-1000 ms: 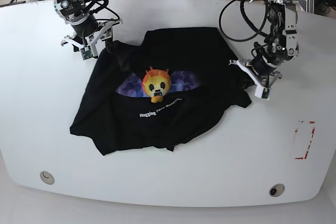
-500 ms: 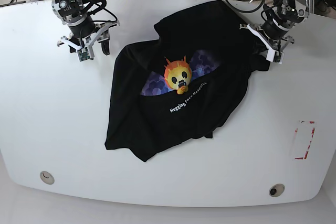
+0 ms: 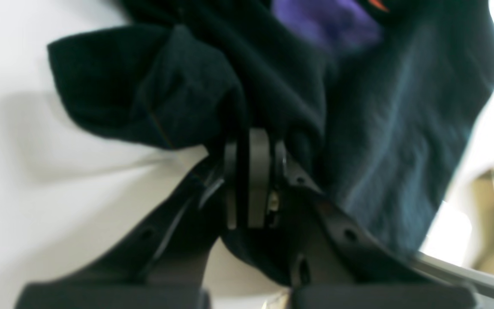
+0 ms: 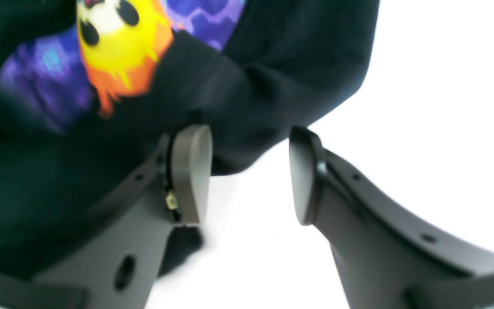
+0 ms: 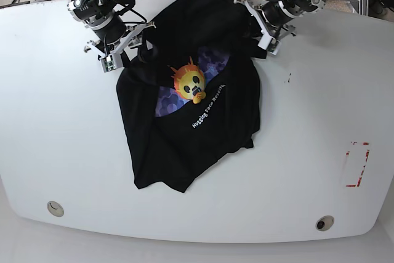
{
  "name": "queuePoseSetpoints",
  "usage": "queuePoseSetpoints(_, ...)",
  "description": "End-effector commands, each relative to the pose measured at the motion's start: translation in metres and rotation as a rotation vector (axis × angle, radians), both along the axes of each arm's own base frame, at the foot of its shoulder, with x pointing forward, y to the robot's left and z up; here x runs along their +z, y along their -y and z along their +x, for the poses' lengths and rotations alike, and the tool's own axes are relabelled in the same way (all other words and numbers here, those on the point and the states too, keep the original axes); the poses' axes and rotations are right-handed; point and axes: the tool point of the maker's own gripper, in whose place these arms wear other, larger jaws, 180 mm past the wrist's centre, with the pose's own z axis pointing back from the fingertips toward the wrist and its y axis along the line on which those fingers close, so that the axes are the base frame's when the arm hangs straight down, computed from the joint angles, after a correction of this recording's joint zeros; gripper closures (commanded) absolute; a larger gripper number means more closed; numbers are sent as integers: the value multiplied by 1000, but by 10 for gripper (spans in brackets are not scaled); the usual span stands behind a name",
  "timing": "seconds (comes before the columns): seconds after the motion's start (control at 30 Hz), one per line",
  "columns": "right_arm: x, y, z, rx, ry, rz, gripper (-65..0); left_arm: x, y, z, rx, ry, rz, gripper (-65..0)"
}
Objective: Layout the t-shirt on the table in an organized manner, then fold the t-shirt properly
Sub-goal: 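Drag the grasped hem with the left gripper toward the right gripper, then hold the shirt's shoulders with both grippers and pull them apart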
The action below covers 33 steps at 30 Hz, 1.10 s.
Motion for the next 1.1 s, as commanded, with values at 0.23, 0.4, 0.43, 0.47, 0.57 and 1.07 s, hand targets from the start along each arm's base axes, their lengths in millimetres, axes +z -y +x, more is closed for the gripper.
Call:
queuePoseSetpoints(0.23, 16, -5, 13, 10, 67, 19, -289, 15, 11, 2, -33, 40, -30, 0)
queuePoseSetpoints(0.4, 13, -4, 11, 9, 55, 19, -290, 16, 10, 2, -37, 45, -26, 0)
queuePoseSetpoints(0.43, 9, -4, 8, 8, 44, 22, -290, 15, 7, 2, -42, 46, -17, 0)
queuePoseSetpoints(0.47, 8, -4, 8, 8, 39, 23, -290, 15, 5, 2, -47, 46, -9, 0)
queuePoseSetpoints(0.57, 5, -2, 7, 9, 33, 19, -290, 15, 3, 1, -53, 46, -4, 0)
queuePoseSetpoints(1.07, -19, 29, 6, -12, -8, -147, -292, 15, 4, 1, -54, 47, -6, 0)
